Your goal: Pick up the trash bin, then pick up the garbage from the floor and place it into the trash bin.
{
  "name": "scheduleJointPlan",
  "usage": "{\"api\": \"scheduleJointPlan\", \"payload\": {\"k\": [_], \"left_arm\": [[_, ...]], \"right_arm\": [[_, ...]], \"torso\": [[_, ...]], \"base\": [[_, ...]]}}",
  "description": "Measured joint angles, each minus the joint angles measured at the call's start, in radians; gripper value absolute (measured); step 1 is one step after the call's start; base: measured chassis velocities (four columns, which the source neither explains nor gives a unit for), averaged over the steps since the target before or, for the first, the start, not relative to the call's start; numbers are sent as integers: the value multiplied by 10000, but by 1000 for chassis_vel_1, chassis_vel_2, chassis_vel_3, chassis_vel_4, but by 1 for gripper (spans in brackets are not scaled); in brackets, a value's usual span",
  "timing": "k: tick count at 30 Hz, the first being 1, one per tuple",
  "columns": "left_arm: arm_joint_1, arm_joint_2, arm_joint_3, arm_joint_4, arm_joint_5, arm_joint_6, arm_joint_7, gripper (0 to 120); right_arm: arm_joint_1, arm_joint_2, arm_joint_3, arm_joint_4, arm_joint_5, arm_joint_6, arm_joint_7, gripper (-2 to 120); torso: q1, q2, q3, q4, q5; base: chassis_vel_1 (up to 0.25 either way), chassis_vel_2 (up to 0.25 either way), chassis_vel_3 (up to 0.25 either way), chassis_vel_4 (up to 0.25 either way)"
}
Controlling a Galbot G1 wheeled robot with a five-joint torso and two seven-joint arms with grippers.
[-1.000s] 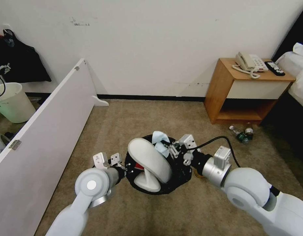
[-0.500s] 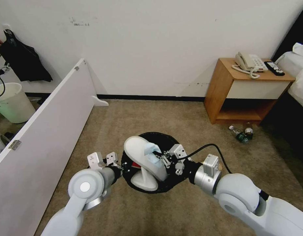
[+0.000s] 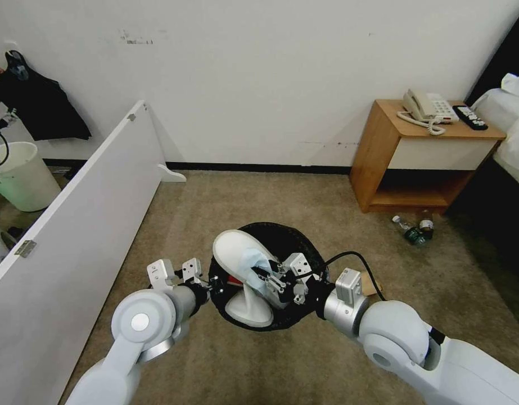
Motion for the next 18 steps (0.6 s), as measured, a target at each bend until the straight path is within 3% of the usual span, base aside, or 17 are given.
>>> {"api": "scheduleJointPlan", "payload": {"k": [8, 10, 18], "left_arm": [[64, -12, -10, -37, -19, 0, -4, 0], [110, -24, -18, -81, -20, 0, -6, 0], [126, -13, -50, -52, -23, 1, -8, 0]], "right_arm": [[-38, 1, -7, -75, -59, 5, 22, 70], [-58, 4, -2, -109, -80, 19, 31, 81], [-55, -18, 54, -123, -81, 68, 28, 87]], "torso": [[0, -1, 0, 0, 0], [0, 0, 0, 0, 0], [0, 0, -1, 0, 0]], "base": [[0, 0, 0, 0], [0, 0, 0, 0], [0, 0, 0, 0]]}}
